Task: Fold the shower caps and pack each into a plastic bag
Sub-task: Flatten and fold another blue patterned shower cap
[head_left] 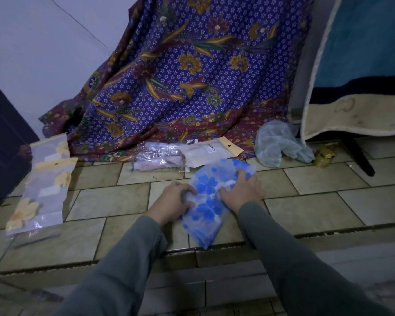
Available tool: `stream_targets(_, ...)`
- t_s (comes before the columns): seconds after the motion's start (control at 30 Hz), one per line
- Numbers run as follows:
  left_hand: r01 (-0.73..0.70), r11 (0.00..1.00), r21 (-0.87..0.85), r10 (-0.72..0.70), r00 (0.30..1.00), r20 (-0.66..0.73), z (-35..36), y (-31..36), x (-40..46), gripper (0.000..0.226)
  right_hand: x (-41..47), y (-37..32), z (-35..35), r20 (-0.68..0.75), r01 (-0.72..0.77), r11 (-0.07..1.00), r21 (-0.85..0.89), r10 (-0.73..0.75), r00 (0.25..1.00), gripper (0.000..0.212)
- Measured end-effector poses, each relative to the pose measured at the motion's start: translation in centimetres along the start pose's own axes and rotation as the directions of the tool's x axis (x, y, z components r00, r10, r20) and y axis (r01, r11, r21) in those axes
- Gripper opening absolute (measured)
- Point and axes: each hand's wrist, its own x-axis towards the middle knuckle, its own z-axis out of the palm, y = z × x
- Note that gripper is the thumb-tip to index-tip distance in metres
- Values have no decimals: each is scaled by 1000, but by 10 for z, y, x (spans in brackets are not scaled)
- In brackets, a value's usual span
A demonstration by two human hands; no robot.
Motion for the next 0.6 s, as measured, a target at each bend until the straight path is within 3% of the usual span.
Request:
stream_targets(0.1, -8, 1000, -16, 9, 998, 54, 2, 3, 0, 45, -8, -2, 10, -21, 114, 992, 55, -113, 993, 55)
stream_targets(0.2, -83, 994, -73, 82, 996, -16, 3, 2, -5, 48, -8, -1, 16, -80, 287, 949, 131, -279, 957, 42)
stream_targets(0.37, -165, 985, 51, 169, 983, -76, 13, 3, -10, 58, 2, 8, 12, 92, 340, 940, -33, -335, 938, 50)
stream_targets(0.5, -192, 965, 181, 221, 963, -156, 13, 0, -9, 54, 5, 8, 8, 168, 376, 926, -40, -365, 916, 56)
stream_targets(0.57, -277, 927, 253, 337, 911, -237, 10, 2, -10, 40, 2, 10, 8, 95, 377, 926, -17, -374, 923, 53)
stream_targets(0.6, -336, 904, 263, 400, 883, -245, 10, 4, -10, 32, -1, 13, 8, -8, 403, 915, 5, -403, 915, 49)
